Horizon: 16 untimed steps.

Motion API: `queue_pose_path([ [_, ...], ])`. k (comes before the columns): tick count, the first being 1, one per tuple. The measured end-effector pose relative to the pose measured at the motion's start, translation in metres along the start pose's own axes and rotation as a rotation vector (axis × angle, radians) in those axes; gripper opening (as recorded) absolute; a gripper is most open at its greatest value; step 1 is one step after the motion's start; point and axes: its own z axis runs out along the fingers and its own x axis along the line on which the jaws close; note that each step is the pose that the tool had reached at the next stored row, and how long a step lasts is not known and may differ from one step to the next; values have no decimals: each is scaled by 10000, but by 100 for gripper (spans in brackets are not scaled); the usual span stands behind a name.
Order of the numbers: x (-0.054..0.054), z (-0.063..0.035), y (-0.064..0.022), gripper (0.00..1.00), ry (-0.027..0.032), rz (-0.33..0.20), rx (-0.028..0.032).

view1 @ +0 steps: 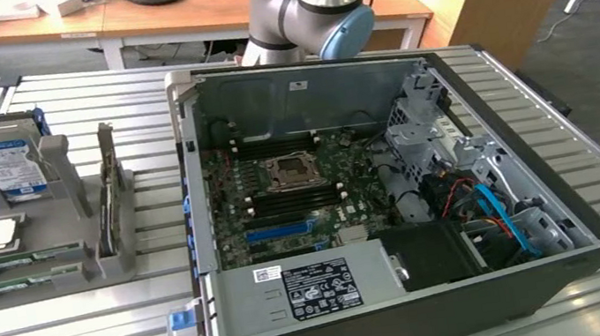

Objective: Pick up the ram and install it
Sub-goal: 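Pick up the ram and move it above insertion slot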

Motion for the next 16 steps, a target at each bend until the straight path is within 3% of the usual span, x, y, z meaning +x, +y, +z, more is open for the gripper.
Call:
queue_pose_path([
  [16, 0, 5, 0, 11, 132, -2664, -51],
])
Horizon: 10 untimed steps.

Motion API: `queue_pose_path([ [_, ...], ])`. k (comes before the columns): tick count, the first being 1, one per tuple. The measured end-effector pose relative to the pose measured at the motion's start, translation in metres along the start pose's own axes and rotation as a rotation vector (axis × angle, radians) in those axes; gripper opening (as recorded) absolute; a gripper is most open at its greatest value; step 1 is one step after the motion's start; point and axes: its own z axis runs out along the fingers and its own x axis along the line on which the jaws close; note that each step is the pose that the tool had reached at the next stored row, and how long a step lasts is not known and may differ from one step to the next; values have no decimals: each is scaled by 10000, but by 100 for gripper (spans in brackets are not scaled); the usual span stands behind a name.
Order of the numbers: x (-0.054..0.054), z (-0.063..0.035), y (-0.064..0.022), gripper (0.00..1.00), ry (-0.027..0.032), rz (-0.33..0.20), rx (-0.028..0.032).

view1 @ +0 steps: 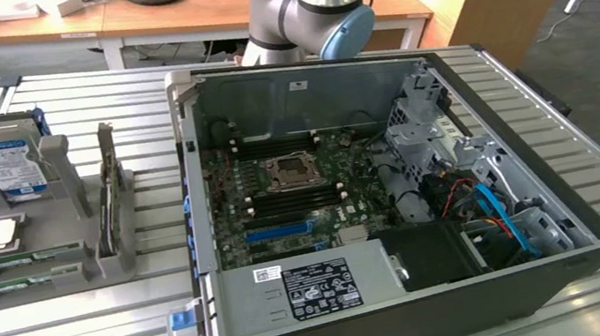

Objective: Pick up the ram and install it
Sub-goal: 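Pick up the ram and move it above insertion slot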

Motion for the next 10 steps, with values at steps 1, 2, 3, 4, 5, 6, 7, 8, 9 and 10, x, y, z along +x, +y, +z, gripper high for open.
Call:
queue_pose_path([
  [1, 0, 0, 0, 11, 8, -155, -3],
  [2, 0, 0, 0, 11, 15, -308, -6],
  [3, 0, 1, 0, 11, 23, -458, -9],
  [4, 0, 1, 0, 11, 30, -612, -12],
  [5, 0, 1, 0, 11, 37, -761, -15],
  [6, 0, 1, 0, 11, 44, -899, -18],
  [7, 0, 2, 0, 11, 51, -1047, -21],
  [8, 0, 2, 0, 11, 58, -1198, -23],
  [9, 0, 2, 0, 11, 66, -1353, -27],
  [10, 0, 3, 0, 11, 73, -1497, -29],
])
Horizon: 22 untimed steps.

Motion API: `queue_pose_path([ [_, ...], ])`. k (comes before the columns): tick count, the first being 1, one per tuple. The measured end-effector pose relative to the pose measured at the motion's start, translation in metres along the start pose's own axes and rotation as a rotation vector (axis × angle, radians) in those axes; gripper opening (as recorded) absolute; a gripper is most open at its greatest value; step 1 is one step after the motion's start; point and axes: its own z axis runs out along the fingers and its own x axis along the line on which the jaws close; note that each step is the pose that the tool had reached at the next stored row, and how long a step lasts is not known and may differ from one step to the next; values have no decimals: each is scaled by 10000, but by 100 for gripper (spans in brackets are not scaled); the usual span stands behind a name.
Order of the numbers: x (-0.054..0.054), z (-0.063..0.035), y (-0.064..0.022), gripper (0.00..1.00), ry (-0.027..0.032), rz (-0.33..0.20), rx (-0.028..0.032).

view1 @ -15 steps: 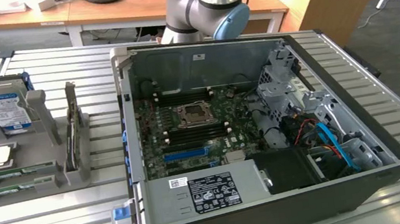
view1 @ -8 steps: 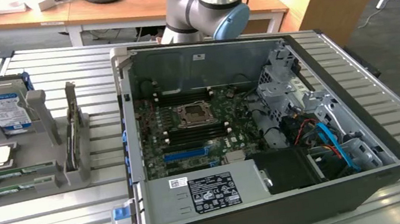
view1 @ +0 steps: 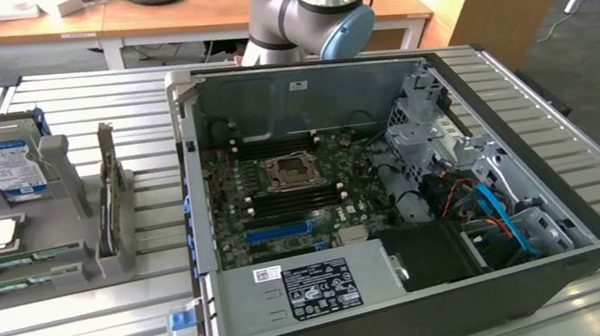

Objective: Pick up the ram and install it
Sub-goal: 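Pick up the ram and move it above insertion slot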

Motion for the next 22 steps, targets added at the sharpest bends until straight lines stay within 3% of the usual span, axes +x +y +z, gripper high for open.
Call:
queue_pose_path([
  [8, 0, 2, 0, 11, 56, -1118, -23],
  [22, 0, 2, 0, 11, 64, -1294, -25],
])
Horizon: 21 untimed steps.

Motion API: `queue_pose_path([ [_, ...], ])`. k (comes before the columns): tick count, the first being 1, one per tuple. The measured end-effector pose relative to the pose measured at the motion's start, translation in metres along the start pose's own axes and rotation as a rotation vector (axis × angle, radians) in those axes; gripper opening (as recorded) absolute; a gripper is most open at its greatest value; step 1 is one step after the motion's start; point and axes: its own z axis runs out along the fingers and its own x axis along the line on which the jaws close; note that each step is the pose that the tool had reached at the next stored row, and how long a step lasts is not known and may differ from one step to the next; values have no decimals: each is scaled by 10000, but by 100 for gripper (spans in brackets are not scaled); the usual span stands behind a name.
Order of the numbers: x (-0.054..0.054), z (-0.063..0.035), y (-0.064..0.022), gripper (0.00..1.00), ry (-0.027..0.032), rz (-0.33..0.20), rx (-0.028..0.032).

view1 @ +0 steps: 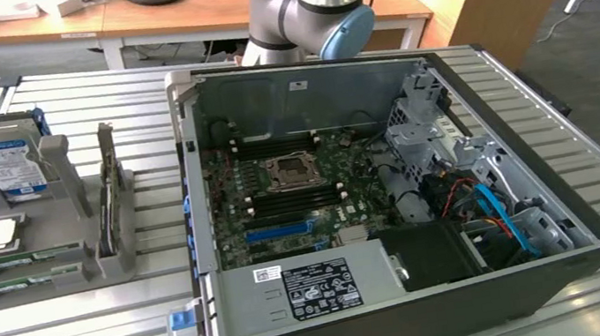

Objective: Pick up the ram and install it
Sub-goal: 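Pick up the ram and move it above insertion slot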

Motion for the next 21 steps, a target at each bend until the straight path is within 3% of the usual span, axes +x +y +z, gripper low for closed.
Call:
queue_pose_path([
  [9, 0, 0, 0, 11, -1, 1, 0],
  [15, 0, 0, 0, 36, 0, 0, 0],
  [21, 0, 5, 0, 36, -1, 1, 0],
])
